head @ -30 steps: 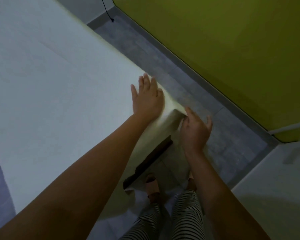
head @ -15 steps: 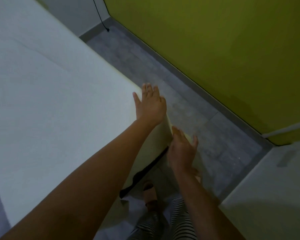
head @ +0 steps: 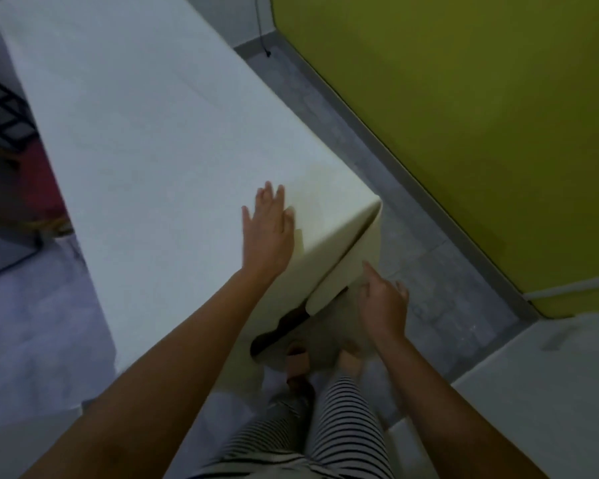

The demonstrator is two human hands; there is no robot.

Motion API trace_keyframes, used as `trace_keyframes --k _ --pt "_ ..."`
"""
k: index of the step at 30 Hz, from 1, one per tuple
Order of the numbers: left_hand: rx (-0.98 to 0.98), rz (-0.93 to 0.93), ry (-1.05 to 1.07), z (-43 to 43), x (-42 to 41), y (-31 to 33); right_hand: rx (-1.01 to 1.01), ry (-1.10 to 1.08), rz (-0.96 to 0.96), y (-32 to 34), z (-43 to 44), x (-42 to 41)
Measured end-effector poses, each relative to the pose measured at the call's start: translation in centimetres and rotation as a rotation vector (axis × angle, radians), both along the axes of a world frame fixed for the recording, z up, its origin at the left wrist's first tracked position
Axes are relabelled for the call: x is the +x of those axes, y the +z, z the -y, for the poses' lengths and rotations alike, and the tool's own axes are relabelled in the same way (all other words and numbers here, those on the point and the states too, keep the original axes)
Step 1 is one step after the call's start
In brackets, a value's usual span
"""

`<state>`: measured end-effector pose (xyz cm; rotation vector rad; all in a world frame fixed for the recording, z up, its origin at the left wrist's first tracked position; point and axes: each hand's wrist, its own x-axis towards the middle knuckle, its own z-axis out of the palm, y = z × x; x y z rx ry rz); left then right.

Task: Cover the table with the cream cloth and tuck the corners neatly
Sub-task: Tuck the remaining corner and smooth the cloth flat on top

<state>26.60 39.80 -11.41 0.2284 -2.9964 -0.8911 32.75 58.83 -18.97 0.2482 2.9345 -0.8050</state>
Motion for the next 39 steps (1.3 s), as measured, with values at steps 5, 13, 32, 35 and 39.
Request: trace_keyframes --k 5,13,32,35,39 --pt "-0.074 -0.111 0.31 7.1 6.4 -0.7 -0.11 0.063 -0.119 4.9 2.4 -1.1" --pt "-0.039 -0.197 0.733 12.5 12.5 -2.3 -0.139 0.526 -0.251 8.5 12.6 -2.3" --pt "0.489 -0.398 1.494 8.6 21.5 -5.1 0.318 1.347 -0.027 6.2 18.5 0.8" --pt "0.471 -0.268 1.473 7.9 22.0 -6.5 0.323 1.412 -0.052 5.8 18.1 0.0" --pt "0.339 -0.188 1.45 7.1 23.7 -7.4 0.32 1.408 -0.111 5.6 18.0 0.3"
